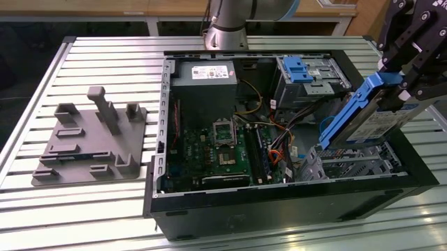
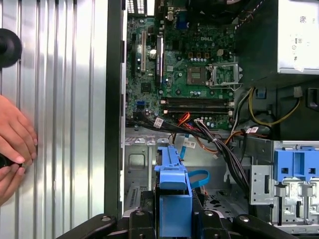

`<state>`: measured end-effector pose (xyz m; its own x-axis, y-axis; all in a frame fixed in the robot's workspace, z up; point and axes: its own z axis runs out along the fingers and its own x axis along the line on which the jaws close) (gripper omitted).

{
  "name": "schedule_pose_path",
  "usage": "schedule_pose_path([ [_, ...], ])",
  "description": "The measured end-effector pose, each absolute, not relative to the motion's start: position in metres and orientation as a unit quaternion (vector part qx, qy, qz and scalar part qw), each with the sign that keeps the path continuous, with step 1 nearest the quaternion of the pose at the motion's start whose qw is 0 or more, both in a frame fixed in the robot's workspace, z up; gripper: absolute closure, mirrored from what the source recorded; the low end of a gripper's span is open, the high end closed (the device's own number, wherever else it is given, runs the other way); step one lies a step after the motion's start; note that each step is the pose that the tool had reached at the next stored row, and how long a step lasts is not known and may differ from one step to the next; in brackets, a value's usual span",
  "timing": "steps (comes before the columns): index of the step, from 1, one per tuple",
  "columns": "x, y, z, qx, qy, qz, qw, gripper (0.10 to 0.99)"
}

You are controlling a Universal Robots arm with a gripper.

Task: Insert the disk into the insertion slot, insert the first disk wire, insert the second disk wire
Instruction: 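Insert the disk into the insertion slot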

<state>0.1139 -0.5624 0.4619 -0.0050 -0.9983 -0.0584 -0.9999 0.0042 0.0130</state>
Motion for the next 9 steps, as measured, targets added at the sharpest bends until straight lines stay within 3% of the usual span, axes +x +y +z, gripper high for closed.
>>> schedule_pose_path([
  [9, 0.114, -0.5628, 0.4571, -0.705, 0.708, 0.025, 0.016, 0.725],
])
